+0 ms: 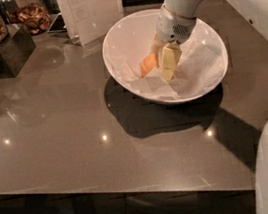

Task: Pick orange from white bowl

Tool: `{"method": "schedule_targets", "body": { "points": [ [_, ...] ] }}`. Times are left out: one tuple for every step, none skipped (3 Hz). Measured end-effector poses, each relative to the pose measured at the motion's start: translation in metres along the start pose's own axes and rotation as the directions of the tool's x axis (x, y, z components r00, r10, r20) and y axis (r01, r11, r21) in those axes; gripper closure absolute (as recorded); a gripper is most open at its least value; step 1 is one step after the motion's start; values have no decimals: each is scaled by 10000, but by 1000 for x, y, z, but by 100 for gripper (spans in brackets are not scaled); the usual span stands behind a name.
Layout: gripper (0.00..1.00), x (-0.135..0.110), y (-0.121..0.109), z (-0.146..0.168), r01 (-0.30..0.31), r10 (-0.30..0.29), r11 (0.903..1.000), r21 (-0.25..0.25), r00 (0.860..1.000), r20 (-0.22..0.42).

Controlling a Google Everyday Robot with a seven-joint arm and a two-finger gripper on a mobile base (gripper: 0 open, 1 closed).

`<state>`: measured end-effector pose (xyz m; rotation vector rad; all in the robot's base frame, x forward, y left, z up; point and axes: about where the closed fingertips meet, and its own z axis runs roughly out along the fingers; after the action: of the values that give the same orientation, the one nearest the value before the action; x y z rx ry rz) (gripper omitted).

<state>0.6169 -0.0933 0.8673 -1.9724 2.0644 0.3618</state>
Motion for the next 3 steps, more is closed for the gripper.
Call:
{"method": "schedule_targets", "body": {
  "points": [
    [22, 5, -3, 16, -160, 157, 9993, -336, 9998, -98],
    [41, 6, -3, 18, -180, 176, 9992, -371, 9998, -106],
    [64, 7, -4, 16, -239, 238, 9994, -269, 9997, -40]
  ]
}}
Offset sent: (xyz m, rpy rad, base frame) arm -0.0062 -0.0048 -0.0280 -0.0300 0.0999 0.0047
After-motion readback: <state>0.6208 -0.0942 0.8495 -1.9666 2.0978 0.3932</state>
